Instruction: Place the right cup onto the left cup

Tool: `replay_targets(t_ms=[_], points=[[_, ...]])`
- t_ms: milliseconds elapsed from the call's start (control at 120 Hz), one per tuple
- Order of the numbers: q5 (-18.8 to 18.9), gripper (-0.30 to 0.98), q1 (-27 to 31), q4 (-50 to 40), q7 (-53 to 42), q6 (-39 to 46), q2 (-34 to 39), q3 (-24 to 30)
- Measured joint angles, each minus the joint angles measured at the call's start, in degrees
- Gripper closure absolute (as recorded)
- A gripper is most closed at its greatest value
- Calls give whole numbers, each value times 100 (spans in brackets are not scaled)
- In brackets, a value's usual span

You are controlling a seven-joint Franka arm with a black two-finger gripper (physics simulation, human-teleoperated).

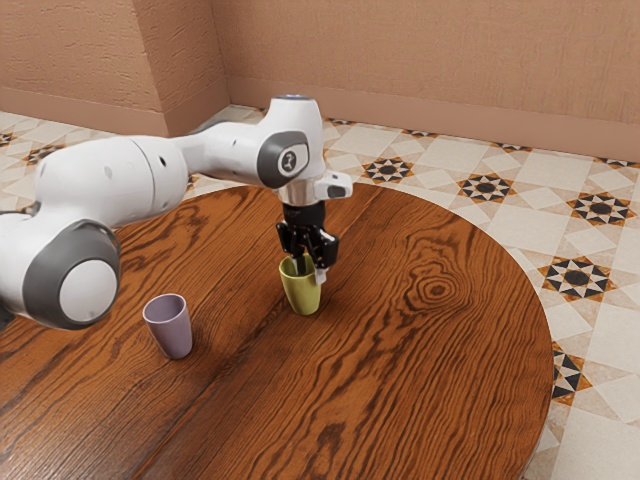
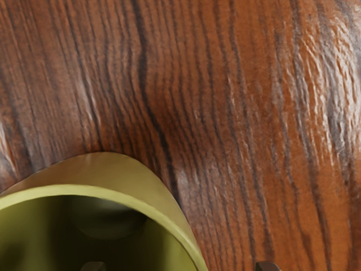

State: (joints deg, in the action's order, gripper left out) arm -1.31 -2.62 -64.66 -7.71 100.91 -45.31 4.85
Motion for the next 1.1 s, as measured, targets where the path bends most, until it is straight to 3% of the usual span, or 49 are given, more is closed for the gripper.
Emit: replay_targets(t_ms=[542,758,967,1100], points=[[-2,70,43,24,34,-28,-107,24],[9,76,7,21,68,-11,-57,3],[39,78,-128,-376,111,10,509,-78],[51,78,-202,-1348,151,170,1308,-203]])
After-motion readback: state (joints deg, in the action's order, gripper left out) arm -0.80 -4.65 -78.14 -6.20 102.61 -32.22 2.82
